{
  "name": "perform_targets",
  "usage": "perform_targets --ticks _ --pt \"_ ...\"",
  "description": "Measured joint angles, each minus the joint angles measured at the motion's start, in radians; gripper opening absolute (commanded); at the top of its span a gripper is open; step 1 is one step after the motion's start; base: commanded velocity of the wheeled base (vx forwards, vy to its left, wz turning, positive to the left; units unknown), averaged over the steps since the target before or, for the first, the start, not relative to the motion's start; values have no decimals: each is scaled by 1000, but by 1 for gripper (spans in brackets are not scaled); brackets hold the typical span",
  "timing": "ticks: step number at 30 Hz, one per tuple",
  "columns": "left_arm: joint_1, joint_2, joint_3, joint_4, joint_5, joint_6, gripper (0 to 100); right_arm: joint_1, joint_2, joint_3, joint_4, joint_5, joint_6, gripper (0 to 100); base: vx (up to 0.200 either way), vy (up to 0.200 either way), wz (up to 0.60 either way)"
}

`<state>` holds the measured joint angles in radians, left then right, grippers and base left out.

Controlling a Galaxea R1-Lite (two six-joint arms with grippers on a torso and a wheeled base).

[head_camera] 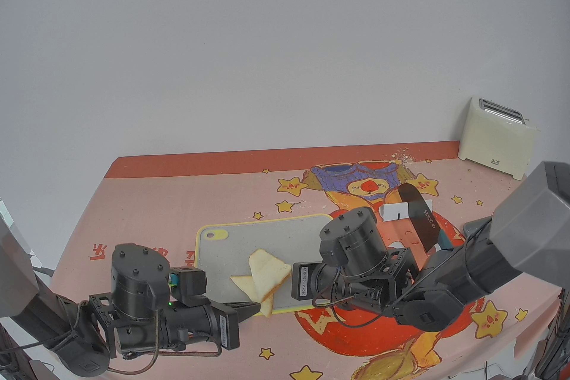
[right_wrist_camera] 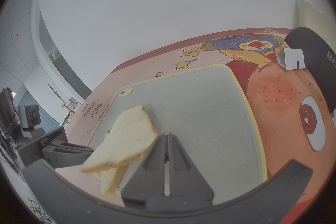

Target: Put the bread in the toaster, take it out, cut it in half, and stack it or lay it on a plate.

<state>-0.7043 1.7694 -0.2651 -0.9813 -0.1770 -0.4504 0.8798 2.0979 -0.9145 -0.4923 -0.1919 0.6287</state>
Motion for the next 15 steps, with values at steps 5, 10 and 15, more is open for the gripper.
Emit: perform_targets --ticks 5,10,15 --pt "-31 -3 6 -1 10 -1 0 0 0 1 0 0 0 0 0 0 0" --pt "-33 -10 21 0 14 -2 0 -3 -3 2 1 0 -1 0 0 0 0" --pt "10 -34 30 4 45 -7 0 -18 -10 3 5 -5 -2 0 0 0 0"
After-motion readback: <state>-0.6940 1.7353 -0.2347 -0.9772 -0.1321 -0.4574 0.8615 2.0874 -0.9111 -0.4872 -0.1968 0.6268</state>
